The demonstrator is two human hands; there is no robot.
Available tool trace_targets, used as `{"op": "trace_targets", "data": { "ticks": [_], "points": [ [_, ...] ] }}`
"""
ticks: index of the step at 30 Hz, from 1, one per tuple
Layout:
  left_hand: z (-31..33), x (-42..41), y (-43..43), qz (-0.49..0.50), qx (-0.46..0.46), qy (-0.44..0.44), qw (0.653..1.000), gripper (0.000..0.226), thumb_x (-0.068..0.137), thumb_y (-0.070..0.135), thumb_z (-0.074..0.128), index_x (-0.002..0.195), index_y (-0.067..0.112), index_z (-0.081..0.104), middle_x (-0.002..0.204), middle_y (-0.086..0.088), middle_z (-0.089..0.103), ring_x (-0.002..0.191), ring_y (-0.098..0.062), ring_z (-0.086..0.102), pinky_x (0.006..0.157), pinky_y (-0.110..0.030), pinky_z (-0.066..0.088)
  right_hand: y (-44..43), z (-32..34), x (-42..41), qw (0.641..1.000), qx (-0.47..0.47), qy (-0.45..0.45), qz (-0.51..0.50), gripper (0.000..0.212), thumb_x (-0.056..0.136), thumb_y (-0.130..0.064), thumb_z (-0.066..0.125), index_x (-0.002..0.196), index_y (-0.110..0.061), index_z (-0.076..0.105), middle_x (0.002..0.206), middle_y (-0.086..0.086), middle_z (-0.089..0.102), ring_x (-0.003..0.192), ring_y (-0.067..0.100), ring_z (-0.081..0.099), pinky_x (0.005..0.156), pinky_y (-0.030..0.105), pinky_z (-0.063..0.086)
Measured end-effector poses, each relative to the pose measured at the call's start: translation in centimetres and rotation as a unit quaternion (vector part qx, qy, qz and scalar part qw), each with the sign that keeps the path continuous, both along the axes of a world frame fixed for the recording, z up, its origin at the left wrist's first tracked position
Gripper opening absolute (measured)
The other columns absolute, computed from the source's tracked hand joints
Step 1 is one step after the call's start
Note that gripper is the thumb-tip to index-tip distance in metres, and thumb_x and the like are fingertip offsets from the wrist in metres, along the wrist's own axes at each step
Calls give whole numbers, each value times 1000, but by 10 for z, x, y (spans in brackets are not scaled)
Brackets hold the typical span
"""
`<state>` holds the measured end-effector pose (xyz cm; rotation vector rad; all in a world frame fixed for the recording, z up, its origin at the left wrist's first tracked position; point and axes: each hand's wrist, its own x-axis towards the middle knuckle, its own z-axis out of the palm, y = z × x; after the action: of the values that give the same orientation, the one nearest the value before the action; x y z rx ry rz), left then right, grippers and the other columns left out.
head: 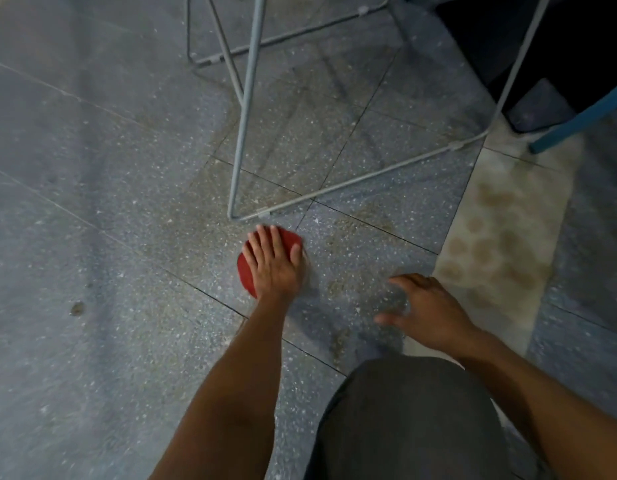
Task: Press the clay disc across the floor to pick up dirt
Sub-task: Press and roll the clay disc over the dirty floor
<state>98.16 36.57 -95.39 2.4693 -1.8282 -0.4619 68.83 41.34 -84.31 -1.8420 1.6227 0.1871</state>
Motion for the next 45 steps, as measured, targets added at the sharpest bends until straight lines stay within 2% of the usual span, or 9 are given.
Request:
{"op": "trace_targets", "data": {
  "ticks": [5,10,15,21,24,28,31,41,45],
  "points": [
    [0,-51,64,-180,-20,32,983,76,113,63,19,173,19,2,180,-11,-7,167,-32,-12,135,-55,-5,-12,-14,5,998,-55,3,23,77,86,-65,64,150,-27,44,153,1,48,138,31,44,111,46,41],
    [-1,-29,192,-343,24,27,938,74,112,64,33,173,27,14,181,-6,1,168,-30,-2,131,-63,19,-20,-18,1,998,-63,-5,-1,66,89,-53,66,146,-25,49,149,4,52,134,32,47,108,46,43],
    [1,16,143,-237,-14,11,971,71,111,59,29,172,23,20,181,-10,4,168,-33,1,134,-60,7,-22,-18,-24,998,-61,15,-32,61,91,-44,64,147,-25,49,149,6,52,130,34,49,109,46,41],
    [5,-75,45,-76,-5,0,997,77,113,61,14,172,13,1,178,-17,-12,165,-35,-15,135,-57,3,-25,-17,-33,996,-72,5,-60,58,91,-40,66,145,-24,51,141,8,58,124,35,52,107,43,43],
    [10,-134,68,-197,-9,29,980,78,112,64,17,172,16,1,179,-15,-12,166,-32,-17,135,-53,-4,-28,-14,-33,994,-89,0,-62,56,91,-36,65,144,-22,53,141,8,59,123,34,53,106,41,43],
    [-22,-131,149,-379,-60,-13,923,77,107,63,49,168,20,34,178,-16,18,165,-34,20,129,-53,29,-27,-10,-38,994,-93,-9,-60,56,92,-35,66,145,-22,53,145,8,56,126,35,51,109,39,40],
    [-21,-73,181,-452,-57,-39,889,69,111,57,41,170,26,27,180,-12,13,166,-33,16,128,-52,27,-24,-11,-46,995,-87,-4,-54,56,93,-37,65,147,-25,51,146,6,56,128,34,51,110,40,39],
    [-1,-66,-2,-24,11,-4,1000,79,110,66,9,173,18,5,179,-21,0,166,-40,-3,134,-59,6,-18,-17,-30,997,-63,-22,-49,58,94,-33,64,149,-27,47,150,4,51,132,30,48,112,39,38],
    [3,-122,-4,-148,-6,19,989,78,111,66,10,172,19,0,179,-16,-7,166,-36,-11,135,-55,-3,-17,-15,-31,996,-67,-25,-56,59,92,-35,64,148,-29,47,150,2,51,132,29,48,112,38,39]
  ]
}}
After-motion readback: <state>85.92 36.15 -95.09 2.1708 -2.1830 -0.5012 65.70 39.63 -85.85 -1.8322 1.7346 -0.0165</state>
